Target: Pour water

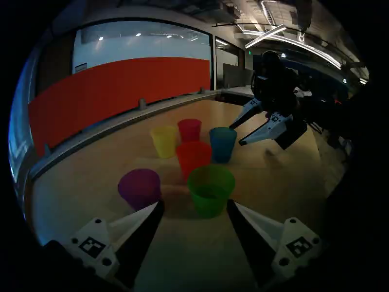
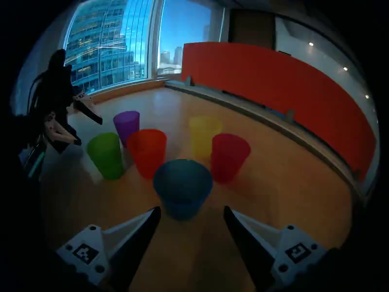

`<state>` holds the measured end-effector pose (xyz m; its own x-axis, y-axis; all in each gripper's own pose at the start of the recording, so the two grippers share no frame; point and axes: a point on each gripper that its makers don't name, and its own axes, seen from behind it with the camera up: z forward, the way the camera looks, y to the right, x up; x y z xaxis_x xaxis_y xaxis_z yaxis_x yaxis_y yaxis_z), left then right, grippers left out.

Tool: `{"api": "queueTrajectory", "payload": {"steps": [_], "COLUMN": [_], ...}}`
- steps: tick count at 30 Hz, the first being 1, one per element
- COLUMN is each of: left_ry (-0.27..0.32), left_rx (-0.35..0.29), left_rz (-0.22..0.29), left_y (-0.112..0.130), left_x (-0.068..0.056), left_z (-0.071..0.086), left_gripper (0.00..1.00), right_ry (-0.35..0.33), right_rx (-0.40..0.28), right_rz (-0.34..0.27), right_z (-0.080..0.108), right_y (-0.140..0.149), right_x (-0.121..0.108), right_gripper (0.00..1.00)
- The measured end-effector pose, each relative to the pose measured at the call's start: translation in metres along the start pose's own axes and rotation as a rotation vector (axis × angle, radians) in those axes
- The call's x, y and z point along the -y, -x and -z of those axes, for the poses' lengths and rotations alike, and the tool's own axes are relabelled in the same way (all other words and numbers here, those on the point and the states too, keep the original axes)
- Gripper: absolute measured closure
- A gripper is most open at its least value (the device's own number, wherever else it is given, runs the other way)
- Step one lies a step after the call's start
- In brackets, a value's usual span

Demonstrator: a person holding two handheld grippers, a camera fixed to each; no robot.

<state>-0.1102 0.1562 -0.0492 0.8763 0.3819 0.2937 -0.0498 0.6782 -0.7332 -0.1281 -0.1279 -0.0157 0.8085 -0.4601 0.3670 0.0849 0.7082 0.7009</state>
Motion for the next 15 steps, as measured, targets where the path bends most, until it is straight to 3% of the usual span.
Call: {"api": "queueTrajectory", "payload": {"steps": [8, 15], "left_ry": [-0.058, -0.154], "left_rx": [-0.044, -0.093], "left_rz": [0.012, 0.021], "left_y": [-0.01, -0.018], "left_x": [0.01, 0.026], "left_z": [0.014, 0.03], "left_gripper": [0.04, 0.04], "right_ry": [0.035, 0.083], "right_rx": [-0.06, -0.124], "right_rz": [-0.051, -0.09], "right_z": [0.019, 0.037], "right_y": [-0.005, -0.014], "right_x": [-0.002, -0.005], "right_gripper": [0.0, 0.0]}}
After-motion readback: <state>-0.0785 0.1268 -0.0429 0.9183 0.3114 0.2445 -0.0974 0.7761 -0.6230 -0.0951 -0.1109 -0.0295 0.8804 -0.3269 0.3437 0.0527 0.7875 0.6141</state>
